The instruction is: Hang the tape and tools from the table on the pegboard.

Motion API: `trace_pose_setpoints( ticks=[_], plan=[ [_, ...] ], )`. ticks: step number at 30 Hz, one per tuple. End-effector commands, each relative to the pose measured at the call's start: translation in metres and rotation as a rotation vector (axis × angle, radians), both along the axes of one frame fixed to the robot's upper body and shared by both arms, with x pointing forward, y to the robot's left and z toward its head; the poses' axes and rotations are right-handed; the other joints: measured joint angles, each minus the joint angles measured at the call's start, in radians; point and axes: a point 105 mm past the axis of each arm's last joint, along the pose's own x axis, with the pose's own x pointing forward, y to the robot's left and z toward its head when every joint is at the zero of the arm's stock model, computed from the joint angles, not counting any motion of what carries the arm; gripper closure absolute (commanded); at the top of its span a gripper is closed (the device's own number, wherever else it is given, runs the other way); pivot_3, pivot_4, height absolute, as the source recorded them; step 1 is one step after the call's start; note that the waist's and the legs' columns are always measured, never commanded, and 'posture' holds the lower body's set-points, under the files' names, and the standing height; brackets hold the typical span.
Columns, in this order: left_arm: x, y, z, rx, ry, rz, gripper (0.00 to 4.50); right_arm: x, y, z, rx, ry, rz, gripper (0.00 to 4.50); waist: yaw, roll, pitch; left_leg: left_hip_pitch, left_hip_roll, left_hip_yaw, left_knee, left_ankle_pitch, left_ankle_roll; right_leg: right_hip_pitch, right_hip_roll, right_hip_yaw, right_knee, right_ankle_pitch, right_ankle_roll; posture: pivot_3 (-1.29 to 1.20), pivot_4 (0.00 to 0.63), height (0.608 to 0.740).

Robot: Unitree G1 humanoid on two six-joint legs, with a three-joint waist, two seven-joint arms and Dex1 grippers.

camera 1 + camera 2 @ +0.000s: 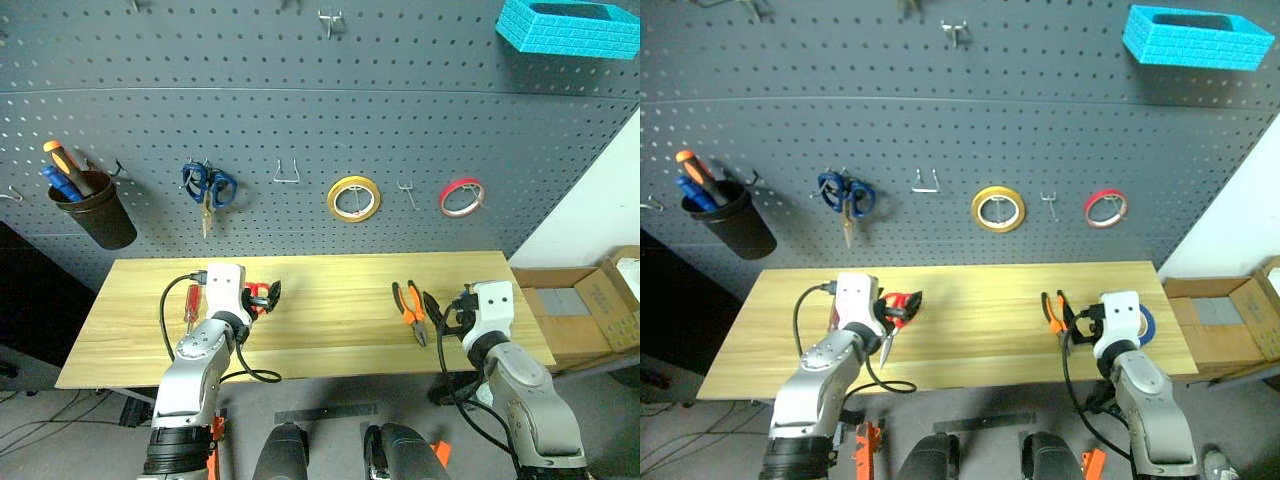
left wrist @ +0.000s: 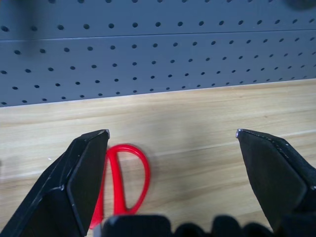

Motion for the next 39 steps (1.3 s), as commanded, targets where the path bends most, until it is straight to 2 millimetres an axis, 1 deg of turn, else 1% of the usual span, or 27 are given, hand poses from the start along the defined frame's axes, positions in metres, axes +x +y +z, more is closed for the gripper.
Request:
trace_pose_setpoints(
  ticks=[1,9,16,19,20,21,22,23,26,27,29,30,31,33,34,35,38,39],
  plan=[
    [0.001,-0.005,0.016,0.003,-0.071,-0.023,0.06,0.002,-0.004,0.009,-0.01,-0.043,-0.008,0.0,0.0,0.0,0.0,0.0,0.0,0.0,0.0,0.0,0.0,0.0,0.0,0.0,0.0,0.0,0.0,0.1,0.133,0.74],
    [0.004,-0.002,0.019,-0.005,-0.084,-0.005,0.06,0.0,-0.005,0.01,-0.029,-0.042,0.002,0.0,-0.001,0.0,0.0,0.001,0.0,0.0,0.001,0.0,0.0,0.0,0.0,0.0,0.002,0.0,0.0,0.1,0.141,0.74],
    [0.002,0.0,0.019,0.003,-0.08,-0.004,0.06,-0.003,-0.005,0.007,-0.051,-0.032,0.004,0.0,-0.001,0.0,0.001,0.002,0.0,0.0,0.001,0.0,0.0,0.0,0.0,0.001,0.003,0.0,0.0,0.09,0.167,0.74],
    [0.007,-0.006,0.023,0.086,-0.097,-0.08,0.06,-0.003,-0.013,0.001,-0.084,0.006,0.009,0.0,-0.001,0.0,0.003,0.002,0.0,0.0,0.001,0.0,0.0,0.0,0.0,0.001,0.003,-0.002,-0.004,0.09,0.182,0.74],
    [0.009,-0.012,0.024,0.121,-0.102,-0.131,0.06,-0.003,-0.017,-0.001,-0.095,0.023,0.01,0.0,0.0,-0.001,0.007,0.002,0.0,0.0,0.001,0.0,0.0,0.0,0.0,0.001,0.003,-0.002,-0.004,0.08,0.205,0.74],
    [0.011,-0.026,0.028,0.144,-0.109,-0.236,0.06,-0.002,-0.022,-0.005,-0.107,0.045,0.012,0.0,0.001,-0.002,0.012,0.002,0.0,0.0,0.001,0.0,0.0,0.0,0.0,0.001,0.004,-0.003,-0.005,0.08,0.205,0.74],
    [0.013,-0.047,0.036,0.173,-0.136,-0.373,0.06,0.001,-0.029,-0.008,-0.126,0.069,0.023,0.0,0.003,-0.002,0.015,0.003,0.0,0.0,0.001,0.0,0.001,0.0,0.0,0.001,0.005,-0.003,-0.005,0.08,0.219,0.74],
    [0.013,-0.061,0.042,0.194,-0.153,-0.466,0.06,0.003,-0.033,-0.01,-0.138,0.083,0.031,0.0,0.006,-0.001,0.022,0.002,0.0,0.0,0.001,0.001,0.001,0.0,0.0,0.001,0.005,-0.003,-0.006,0.07,0.235,0.74],
    [0.013,-0.1,0.056,0.203,-0.189,-0.695,0.06,0.012,-0.047,-0.014,-0.133,0.118,0.037,0.0,0.007,0.002,0.045,0.002,-0.002,0.001,0.003,0.002,0.003,0.0,-0.002,0.003,0.008,-0.004,-0.006,0.05,0.271,0.74],
    [0.012,-0.118,0.061,0.2,-0.201,-0.786,0.06,0.016,-0.056,-0.019,-0.124,0.145,0.027,0.0,0.005,0.002,0.052,0.002,-0.002,0.002,0.003,0.002,0.003,-0.001,-0.003,0.004,0.009,-0.004,-0.006,0.04,0.288,0.74],
    [0.011,-0.143,0.067,0.205,-0.217,-0.907,0.06,0.02,-0.068,-0.025,-0.107,0.19,0.012,0.0,0.001,0.003,0.07,0.002,-0.003,0.002,0.004,0.003,0.005,-0.001,-0.003,0.004,0.01,-0.004,-0.006,0.03,0.309,0.74],
    [0.01,-0.151,0.069,0.209,-0.222,-0.946,0.06,0.021,-0.072,-0.027,-0.1,0.206,0.008,0.0,-0.001,0.003,0.08,0.001,-0.003,0.002,0.004,0.003,0.005,-0.001,-0.003,0.005,0.011,-0.004,-0.006,0.02,0.318,0.74],
    [0.009,-0.168,0.072,0.188,-0.225,-1.012,0.06,0.024,-0.081,-0.029,-0.096,0.234,-0.004,0.0,-0.002,0.003,0.088,0.001,-0.003,0.002,0.004,0.003,0.005,-0.001,-0.002,0.005,0.011,-0.004,-0.005,0.0,0.349,0.74],
    [0.008,-0.195,0.076,0.186,-0.243,-1.106,0.06,0.028,-0.094,-0.031,-0.056,0.27,-0.041,0.0,-0.005,0.004,0.111,0.001,-0.003,0.002,0.003,0.003,0.005,-0.002,-0.002,0.005,0.013,-0.004,-0.001,-0.02,0.377,0.74],
    [0.008,-0.202,0.077,0.194,-0.251,-1.132,0.06,0.03,-0.098,-0.031,-0.037,0.278,-0.051,0.0,-0.006,0.003,0.121,-0.001,-0.003,0.002,0.002,0.003,0.005,-0.005,-0.001,0.005,0.014,-0.004,-0.001,-0.02,0.377,0.74],
    [0.006,-0.213,0.077,0.201,-0.256,-1.173,0.06,0.032,-0.101,-0.03,-0.027,0.283,-0.057,0.0,-0.01,0.003,0.13,-0.002,-0.003,0.002,0.002,0.003,0.005,-0.006,-0.001,0.006,0.014,-0.005,-0.001,-0.03,0.397,0.74],
    [0.002,-0.24,0.079,0.196,-0.262,-1.263,0.06,0.04,-0.106,-0.026,0.016,0.296,-0.064,0.0,-0.024,0.004,0.157,-0.01,-0.002,0.002,0.002,0.003,0.005,-0.014,0.001,0.007,0.016,-0.006,0.0,-0.05,0.427,0.74],
    [0.001,-0.244,0.079,0.198,-0.26,-1.282,0.06,0.041,-0.105,-0.025,0.029,0.298,-0.063,0.0,-0.03,0.003,0.163,-0.013,-0.002,0.002,0.002,0.003,0.005,-0.017,0.001,0.007,0.016,-0.006,0.001,-0.06,0.434,0.74]
  ],
)
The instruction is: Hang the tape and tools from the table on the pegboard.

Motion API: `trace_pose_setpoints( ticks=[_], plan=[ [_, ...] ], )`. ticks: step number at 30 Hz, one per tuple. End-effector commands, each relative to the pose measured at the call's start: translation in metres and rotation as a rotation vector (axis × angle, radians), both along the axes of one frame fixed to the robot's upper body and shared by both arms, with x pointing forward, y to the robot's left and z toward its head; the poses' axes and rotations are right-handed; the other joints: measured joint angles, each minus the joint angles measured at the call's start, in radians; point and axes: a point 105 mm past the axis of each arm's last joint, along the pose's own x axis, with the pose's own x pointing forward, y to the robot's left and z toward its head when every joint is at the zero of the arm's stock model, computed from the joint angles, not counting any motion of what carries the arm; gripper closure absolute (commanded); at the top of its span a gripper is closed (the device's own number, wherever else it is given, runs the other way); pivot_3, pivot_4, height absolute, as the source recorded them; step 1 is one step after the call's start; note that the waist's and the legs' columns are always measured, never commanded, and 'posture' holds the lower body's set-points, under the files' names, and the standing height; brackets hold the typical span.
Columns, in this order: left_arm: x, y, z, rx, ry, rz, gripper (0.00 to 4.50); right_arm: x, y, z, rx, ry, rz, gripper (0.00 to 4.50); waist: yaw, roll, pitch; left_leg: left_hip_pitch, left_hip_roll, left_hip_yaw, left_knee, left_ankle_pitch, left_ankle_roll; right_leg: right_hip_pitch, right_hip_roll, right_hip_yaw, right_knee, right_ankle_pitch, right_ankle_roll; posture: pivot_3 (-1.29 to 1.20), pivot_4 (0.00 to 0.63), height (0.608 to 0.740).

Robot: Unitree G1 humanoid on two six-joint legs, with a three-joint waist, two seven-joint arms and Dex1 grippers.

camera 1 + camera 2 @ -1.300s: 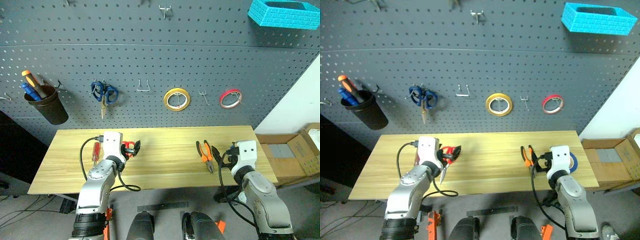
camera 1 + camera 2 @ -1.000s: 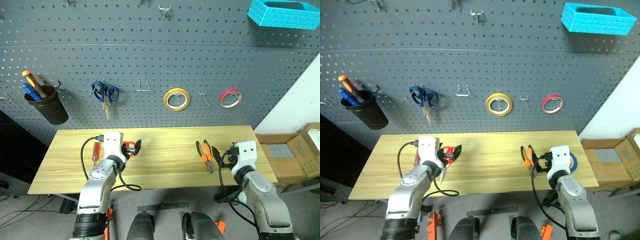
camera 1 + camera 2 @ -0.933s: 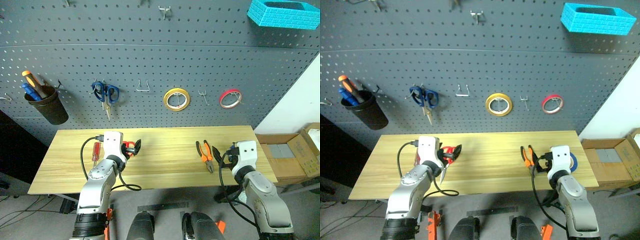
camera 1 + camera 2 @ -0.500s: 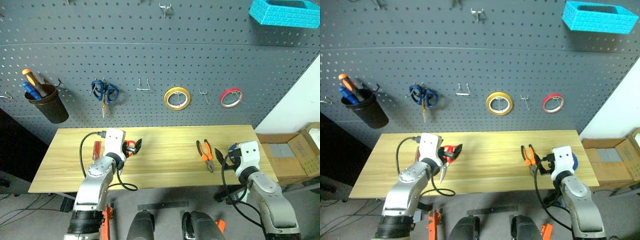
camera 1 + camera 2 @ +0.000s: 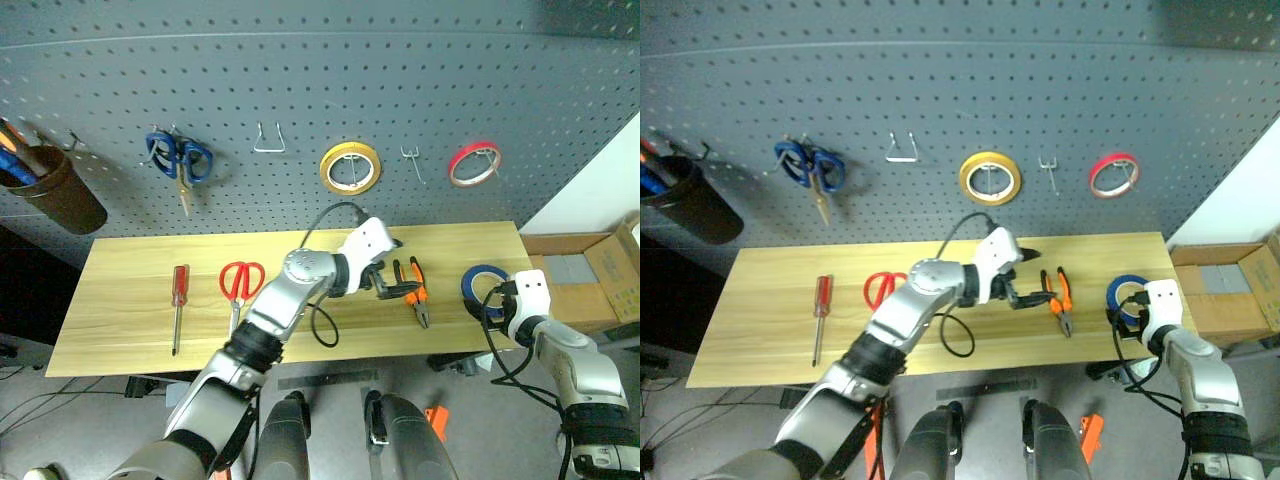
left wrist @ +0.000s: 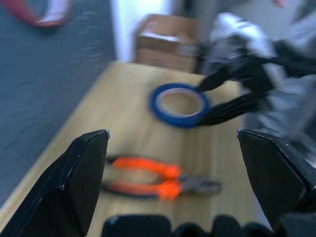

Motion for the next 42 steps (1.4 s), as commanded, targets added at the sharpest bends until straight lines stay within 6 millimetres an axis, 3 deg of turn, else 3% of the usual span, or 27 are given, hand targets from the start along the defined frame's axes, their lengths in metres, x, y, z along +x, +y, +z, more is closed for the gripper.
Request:
trace_pose_setpoints(
  ticks=[1,8,14,17,26,28,31,34,38,42],
  plan=[
    [-0.007,-0.019,0.003,0.016,-0.034,-0.092,0.06,0.005,-0.006,0.008,0.047,-0.004,-0.016,0.0,-0.012,0.0,0.017,-0.001,0.0,0.0,0.0,0.0,0.0,-0.001,0.0,0.0,0.0,0.0,0.0,-0.06,0.446,0.74],
    [-0.009,-0.027,-0.008,0.062,-0.051,-0.136,0.06,0.011,0.011,0.003,0.091,0.053,0.063,0.0,-0.03,0.0,0.066,-0.001,-0.001,0.001,0.001,0.0,0.0,-0.001,-0.001,0.0,0.001,-0.001,0.003,-0.07,0.482,0.74],
    [-0.008,-0.022,-0.013,0.084,-0.03,-0.133,0.06,0.005,0.02,-0.012,0.087,0.133,0.14,0.0,-0.032,-0.006,0.077,-0.001,0.0,0.001,0.001,0.0,0.0,-0.001,-0.002,-0.001,0.001,-0.001,0.003,-0.06,0.482,0.74],
    [-0.007,-0.021,-0.015,0.095,-0.028,-0.13,0.0,0.005,0.017,-0.014,0.074,0.137,0.147,0.59,-0.032,-0.007,0.077,-0.001,0.0,0.001,0.002,0.0,0.0,-0.001,-0.002,-0.001,0.001,-0.001,0.003,-0.05,0.479,0.74],
    [-0.004,-0.02,-0.015,0.108,-0.044,-0.131,0.0,0.012,0.011,-0.01,0.064,0.116,0.135,3.68,-0.032,-0.007,0.077,0.0,0.0,0.001,0.002,0.0,-0.001,-0.001,-0.002,-0.001,0.001,-0.001,0.003,-0.05,0.45,0.74],
    [-0.003,-0.02,-0.013,0.107,-0.05,-0.131,0.0,0.012,0.009,-0.009,0.036,0.104,0.137,4.13,-0.032,-0.007,0.077,0.0,0.0,0.001,0.002,0.0,-0.001,-0.001,-0.002,-0.001,0.001,-0.001,0.003,-0.05,0.436,0.74],
    [-0.003,-0.019,-0.009,0.079,-0.041,-0.128,0.0,0.005,0.011,-0.008,-0.083,0.074,0.198,4.13,-0.032,-0.006,0.076,0.0,0.0,0.001,0.002,0.0,-0.001,0.0,-0.002,-0.002,0.001,-0.001,0.004,-0.06,0.395,0.74],
    [-0.003,-0.009,-0.01,0.063,-0.05,-0.115,0.0,-0.006,0.026,-0.001,-0.183,0.004,0.268,4.13,-0.03,-0.001,0.072,-0.001,0.0,0.0,0.001,0.001,-0.002,-0.001,-0.002,-0.003,0.0,-0.002,0.005,-0.07,0.335,0.74],
    [-0.013,0.014,-0.012,-0.002,-0.007,-0.079,0.0,-0.023,0.048,0.016,-0.271,-0.121,0.283,4.13,-0.034,0.007,0.05,-0.004,0.0,0.002,0.0,0.003,-0.01,-0.004,-0.003,-0.003,0.001,-0.002,0.006,-0.08,0.254,0.74],
    [-0.032,0.05,-0.003,-0.119,0.004,0.066,0.0,-0.044,0.072,0.036,-0.46,-0.328,0.23,4.13,-0.038,0.009,0.0,-0.006,0.0,0.007,-0.001,0.003,-0.014,-0.011,-0.003,-0.002,0.003,-0.002,0.006,-0.09,0.184,0.74]
  ],
)
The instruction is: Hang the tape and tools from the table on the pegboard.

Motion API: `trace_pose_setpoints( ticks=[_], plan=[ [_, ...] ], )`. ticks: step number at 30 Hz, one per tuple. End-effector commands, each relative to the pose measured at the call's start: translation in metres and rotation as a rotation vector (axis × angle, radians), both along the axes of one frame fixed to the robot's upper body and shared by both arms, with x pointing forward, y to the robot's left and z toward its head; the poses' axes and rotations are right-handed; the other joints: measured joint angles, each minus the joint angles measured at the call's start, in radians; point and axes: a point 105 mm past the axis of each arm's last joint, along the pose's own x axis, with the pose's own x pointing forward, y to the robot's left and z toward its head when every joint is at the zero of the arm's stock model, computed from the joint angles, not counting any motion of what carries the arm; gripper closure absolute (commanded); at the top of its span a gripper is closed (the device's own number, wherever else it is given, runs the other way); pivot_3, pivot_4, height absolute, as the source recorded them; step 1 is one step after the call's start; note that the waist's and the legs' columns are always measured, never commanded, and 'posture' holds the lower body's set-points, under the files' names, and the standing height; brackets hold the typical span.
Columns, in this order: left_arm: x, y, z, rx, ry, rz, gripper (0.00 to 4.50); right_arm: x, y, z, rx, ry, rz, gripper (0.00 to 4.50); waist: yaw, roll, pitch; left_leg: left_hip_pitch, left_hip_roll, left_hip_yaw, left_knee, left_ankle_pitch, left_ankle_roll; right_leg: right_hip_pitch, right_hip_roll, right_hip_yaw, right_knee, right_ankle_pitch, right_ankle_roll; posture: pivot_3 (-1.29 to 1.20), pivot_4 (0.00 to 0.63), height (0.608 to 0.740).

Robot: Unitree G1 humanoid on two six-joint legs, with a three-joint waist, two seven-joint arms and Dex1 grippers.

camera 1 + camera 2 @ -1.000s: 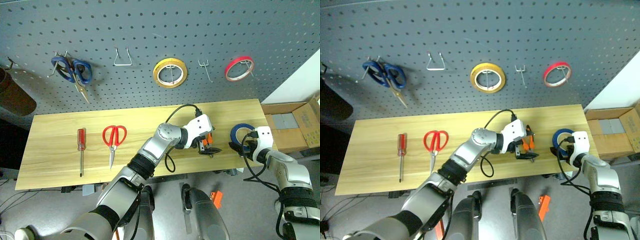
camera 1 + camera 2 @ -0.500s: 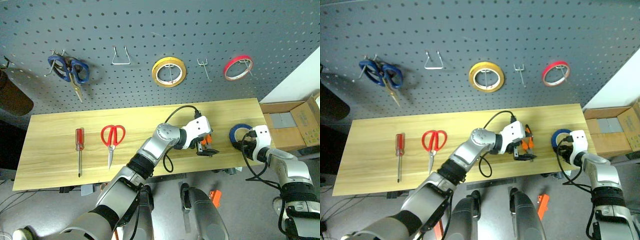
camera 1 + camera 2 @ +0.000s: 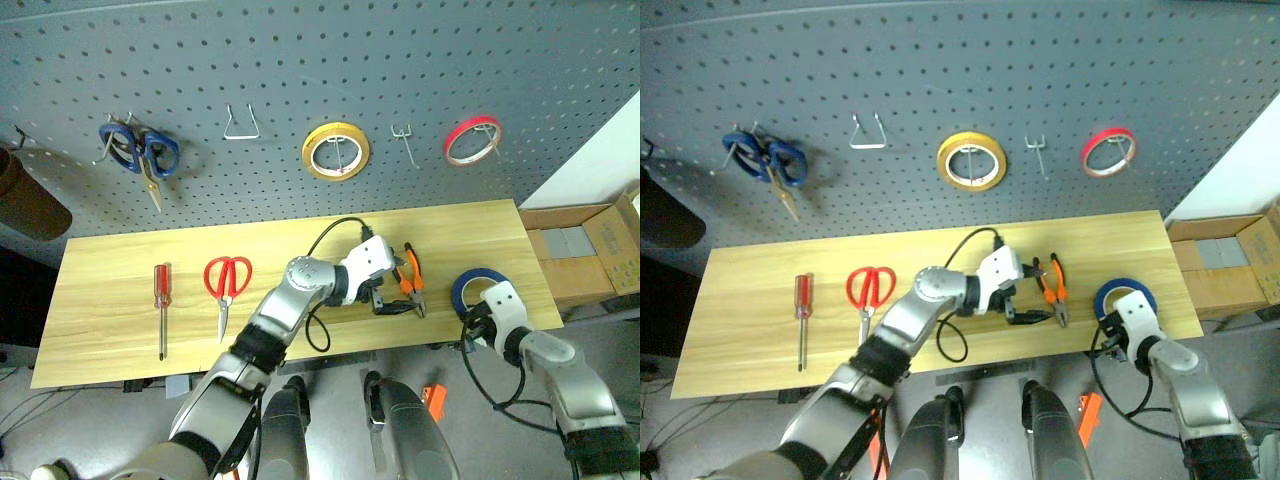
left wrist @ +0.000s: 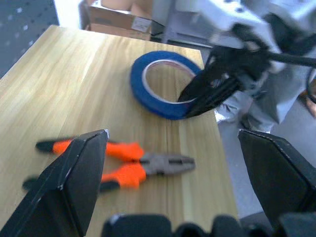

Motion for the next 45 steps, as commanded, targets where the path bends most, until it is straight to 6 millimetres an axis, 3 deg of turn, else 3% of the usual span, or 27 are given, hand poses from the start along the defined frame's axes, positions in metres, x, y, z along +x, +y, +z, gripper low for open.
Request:
trace_pose_setpoints(
  ticks=[1,7,9,12,18,22,31,38,45],
  plan=[
    [-0.016,0.017,0.029,-0.116,-0.049,0.078,0.0,-0.004,0.019,0.038,-0.105,-0.263,-0.018,4.13,0.0,-0.001,-0.023,0.0,0.0,0.0,0.0,0.0,-0.001,0.0,0.0,0.0,0.0,0.0,0.0,-0.09,0.173,0.74],
    [-0.015,0.055,0.057,-0.237,-0.124,0.347,0.0,0.009,0.053,0.08,-0.254,-0.576,0.042,4.13,0.0,-0.007,-0.089,0.003,-0.001,-0.003,0.003,0.001,0.005,0.005,0.001,-0.001,-0.004,0.007,0.006,-0.07,0.119,0.74],
    [-0.013,0.056,0.063,-0.266,-0.132,0.387,0.0,0.016,0.059,0.089,-0.283,-0.637,0.077,4.13,0.0,-0.008,-0.104,0.004,-0.001,-0.005,0.008,0.002,0.008,0.008,0.002,-0.002,-0.005,0.009,0.005,-0.06,0.112,0.74],
    [0.004,0.054,0.078,-0.305,-0.186,0.454,0.0,0.043,0.072,0.108,-0.299,-0.73,0.165,4.13,0.0,-0.014,-0.117,0.004,0.0,-0.008,0.016,0.003,0.01,0.013,0.003,-0.003,-0.006,0.008,0.001,-0.05,0.101,0.74],
    [0.028,0.044,0.093,-0.329,-0.238,0.486,0.0,0.082,0.075,0.126,-0.245,-0.774,0.233,4.13,0.004,-0.022,-0.136,0.004,-0.005,-0.008,0.017,0.01,0.019,0.016,0.003,0.001,-0.006,0.019,-0.002,-0.03,0.092,0.74],
    [0.039,0.048,0.095,-0.334,-0.274,0.517,0.0,0.094,0.074,0.124,-0.191,-0.762,0.258,4.13,0.005,-0.021,-0.138,0.004,-0.005,-0.007,0.015,0.01,0.02,0.016,0.004,0.003,-0.005,0.022,0.004,-0.01,0.094,0.74],
    [0.035,0.051,0.088,-0.329,-0.268,0.523,0.0,0.082,0.092,0.117,-0.137,-0.769,0.381,4.13,0.007,-0.021,-0.138,0.004,-0.004,0.0,0.014,0.01,0.02,0.013,0.005,0.015,-0.004,0.023,0.005,0.01,0.111,0.74],
    [0.036,0.047,0.089,-0.329,-0.267,0.514,0.0,0.079,0.111,0.107,-0.03,-0.664,0.524,4.13,0.007,-0.021,-0.138,0.008,-0.004,0.005,0.016,0.012,0.023,0.014,0.007,0.021,-0.003,0.03,0.005,0.0,0.114,0.74],
    [0.036,0.047,0.087,-0.323,-0.262,0.511,0.0,0.091,0.102,0.104,-0.088,-0.613,0.556,4.13,0.006,-0.021,-0.138,0.011,-0.003,0.012,0.016,0.012,0.024,0.014,0.007,0.024,-0.003,0.032,0.006,0.01,0.114,0.74]
  ],
)
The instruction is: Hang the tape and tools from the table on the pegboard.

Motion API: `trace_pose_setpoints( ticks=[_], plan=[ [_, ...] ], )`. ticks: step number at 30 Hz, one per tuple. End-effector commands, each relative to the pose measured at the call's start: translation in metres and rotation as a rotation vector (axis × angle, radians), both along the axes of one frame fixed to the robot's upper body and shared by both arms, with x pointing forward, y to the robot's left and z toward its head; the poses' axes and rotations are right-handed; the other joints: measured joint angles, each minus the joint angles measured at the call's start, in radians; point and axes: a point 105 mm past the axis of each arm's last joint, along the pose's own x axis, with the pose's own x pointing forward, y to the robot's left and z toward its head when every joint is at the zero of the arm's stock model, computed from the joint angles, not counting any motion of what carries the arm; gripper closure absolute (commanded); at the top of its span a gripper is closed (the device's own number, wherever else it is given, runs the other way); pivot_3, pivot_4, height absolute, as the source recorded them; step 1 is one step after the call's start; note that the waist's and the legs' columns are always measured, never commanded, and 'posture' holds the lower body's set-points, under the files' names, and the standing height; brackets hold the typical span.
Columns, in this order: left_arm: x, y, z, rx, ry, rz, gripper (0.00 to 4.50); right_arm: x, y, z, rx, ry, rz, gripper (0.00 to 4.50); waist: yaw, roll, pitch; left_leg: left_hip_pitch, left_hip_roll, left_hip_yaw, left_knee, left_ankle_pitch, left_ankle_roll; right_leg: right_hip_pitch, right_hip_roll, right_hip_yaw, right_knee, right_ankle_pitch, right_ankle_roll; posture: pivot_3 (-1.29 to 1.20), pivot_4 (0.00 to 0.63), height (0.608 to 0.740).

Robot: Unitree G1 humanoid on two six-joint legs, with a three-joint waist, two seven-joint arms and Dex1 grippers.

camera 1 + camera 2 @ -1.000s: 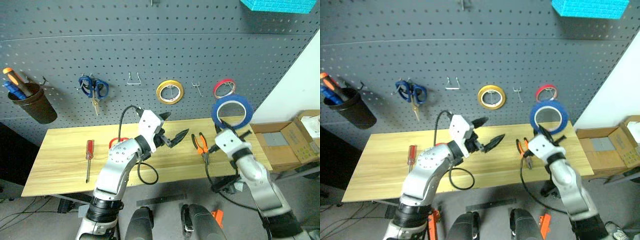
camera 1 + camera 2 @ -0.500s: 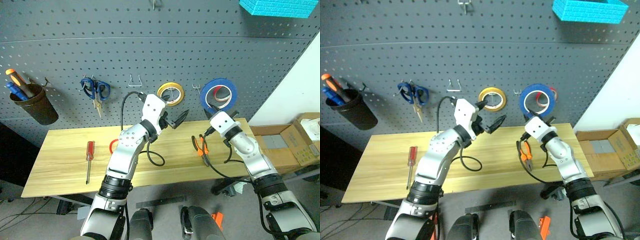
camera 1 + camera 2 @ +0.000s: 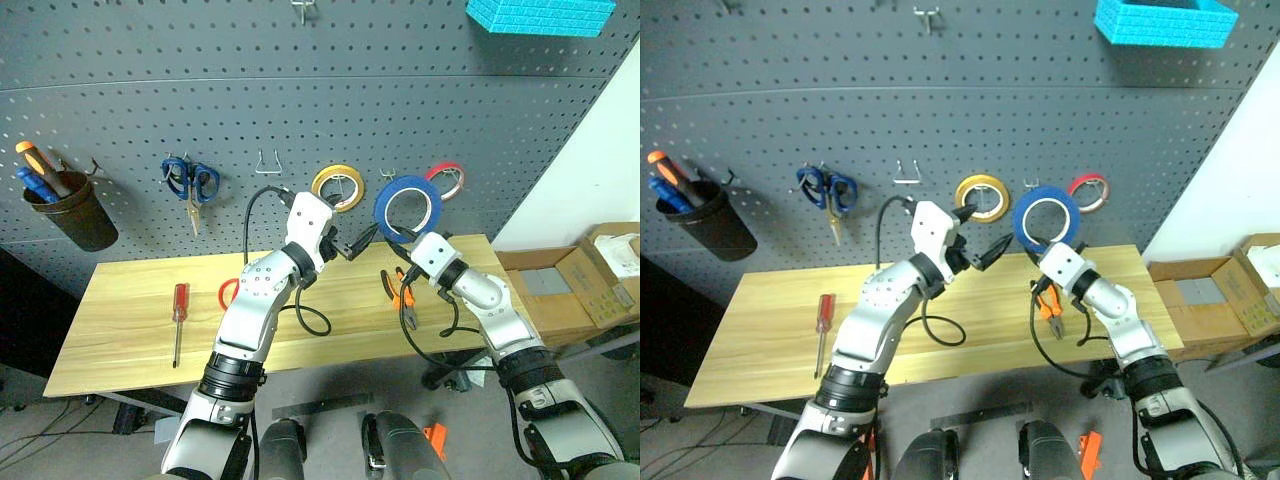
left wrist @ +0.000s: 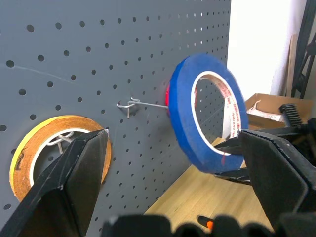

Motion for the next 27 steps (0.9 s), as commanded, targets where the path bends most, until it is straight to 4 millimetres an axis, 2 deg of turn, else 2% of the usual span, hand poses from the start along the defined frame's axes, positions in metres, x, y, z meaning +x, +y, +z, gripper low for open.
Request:
trace_pose_setpoints(
  ticks=[1,7,12,15,22,27],
  plan=[
    [-0.005,-0.005,0.015,-0.014,-0.058,-0.022,0.0,0.008,-0.008,0.017,-0.026,-0.058,0.002,4.13,0.0,0.0,0.0,0.0,0.0,0.0,0.0,0.0,0.0,0.0,0.0,0.0,0.0,0.0,0.0,0.01,0.118,0.74],
    [-0.007,-0.009,0.015,-0.021,-0.052,-0.033,0.0,0.021,-0.014,0.016,-0.069,-0.031,-0.002,4.13,0.0,0.0,0.0,0.0,0.0,0.002,0.0,0.0,0.0,0.0,0.0,0.001,0.0,0.0,0.0,0.01,0.119,0.74],
    [-0.007,-0.01,0.014,-0.022,-0.05,-0.033,0.0,0.03,-0.018,-0.004,-0.052,0.133,-0.009,4.13,0.0,0.0,0.0,0.0,0.001,0.002,0.0,0.0,0.0,0.0,0.001,0.001,0.0,0.0,0.0,0.01,0.118,0.74],
    [-0.008,-0.009,0.013,-0.023,-0.045,-0.031,0.0,0.033,-0.022,-0.009,-0.043,0.157,-0.035,4.13,0.0,0.0,0.0,0.001,0.001,0.002,0.0,0.0,0.0,0.0,0.001,0.002,0.0,0.0,0.0,0.02,0.119,0.74],
    [-0.011,-0.009,0.012,-0.024,-0.038,-0.03,0.0,0.029,-0.028,-0.021,-0.065,0.175,-0.05,1.96,0.003,0.0,0.0,0.002,0.001,0.003,0.0,0.0,0.0,0.0,0.001,0.002,0.0,0.0,0.0,0.02,0.126,0.74],
    [-0.014,-0.009,0.009,-0.024,-0.024,-0.034,0.0,0.014,-0.032,-0.04,-0.066,0.217,-0.067,0.32,0.004,0.0,0.0,0.002,0.001,0.002,-0.001,0.0,0.0,0.001,0.001,0.002,0.0,0.0,0.0,0.02,0.141,0.74]
  ],
)
